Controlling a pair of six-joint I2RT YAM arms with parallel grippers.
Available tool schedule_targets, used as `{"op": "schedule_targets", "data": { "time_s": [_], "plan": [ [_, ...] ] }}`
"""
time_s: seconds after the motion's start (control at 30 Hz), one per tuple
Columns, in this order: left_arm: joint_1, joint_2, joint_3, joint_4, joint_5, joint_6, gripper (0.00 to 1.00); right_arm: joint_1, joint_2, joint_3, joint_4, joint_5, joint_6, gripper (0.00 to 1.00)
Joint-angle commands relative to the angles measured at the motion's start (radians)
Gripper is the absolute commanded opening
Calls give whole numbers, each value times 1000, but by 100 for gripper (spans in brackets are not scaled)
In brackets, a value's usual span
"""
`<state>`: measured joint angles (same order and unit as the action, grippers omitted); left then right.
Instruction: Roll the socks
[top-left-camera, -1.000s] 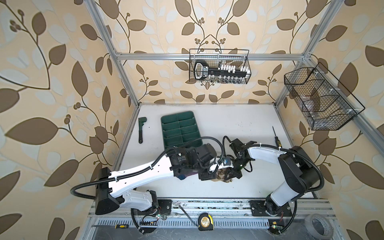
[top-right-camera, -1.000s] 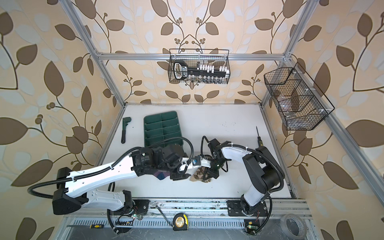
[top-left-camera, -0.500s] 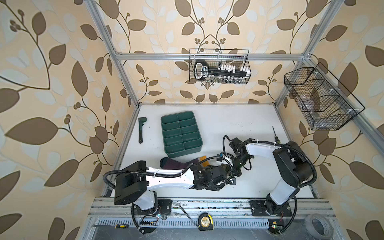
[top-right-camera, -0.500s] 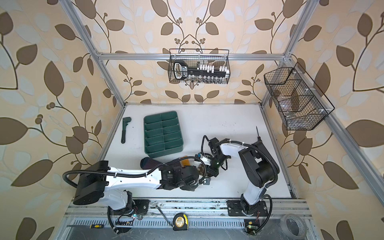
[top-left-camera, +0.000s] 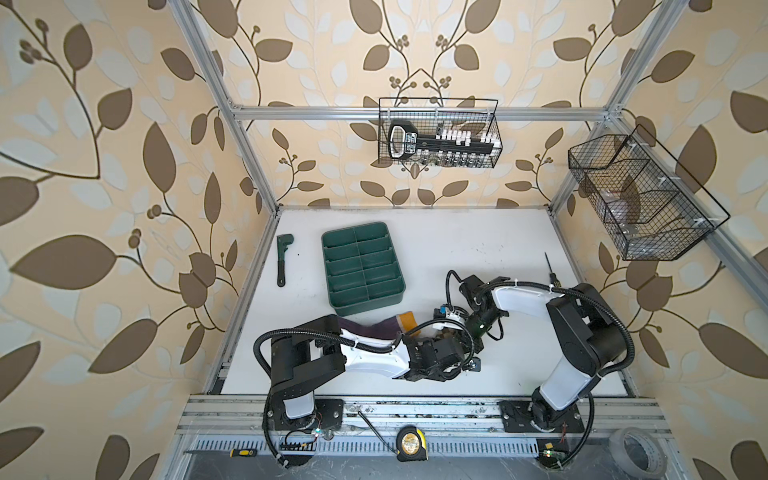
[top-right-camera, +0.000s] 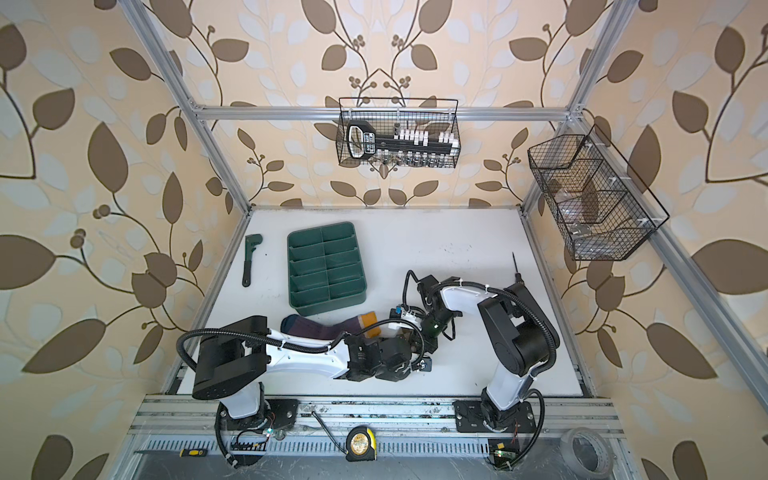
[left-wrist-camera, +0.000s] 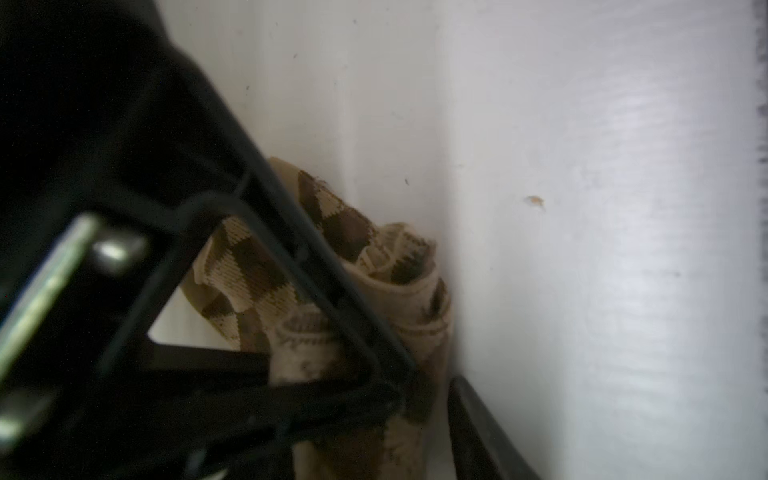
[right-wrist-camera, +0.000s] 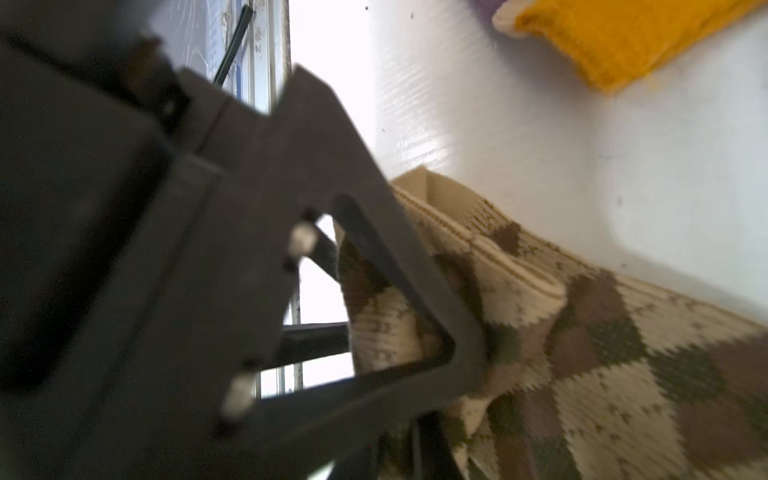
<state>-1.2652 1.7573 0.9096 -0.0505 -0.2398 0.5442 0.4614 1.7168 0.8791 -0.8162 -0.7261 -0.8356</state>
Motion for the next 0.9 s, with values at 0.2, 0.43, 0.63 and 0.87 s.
{"op": "schedule_targets", "data": {
  "time_s": [0.2,0.43,0.63,0.87],
  "plan": [
    [38,112,121,-148,96,-88,2,-39,-146,-33,76,201,61,22],
    [72,135,222,-383,268,-184,0,-224,-378,-85,245,274,224,42],
    [91,263,386,-643,416,-225,0,-343,-534,-112,375,561,438,41],
    [173,383,537,-828,653,-347,0,-403,-796,-164,424,841,614,40]
  ]
}}
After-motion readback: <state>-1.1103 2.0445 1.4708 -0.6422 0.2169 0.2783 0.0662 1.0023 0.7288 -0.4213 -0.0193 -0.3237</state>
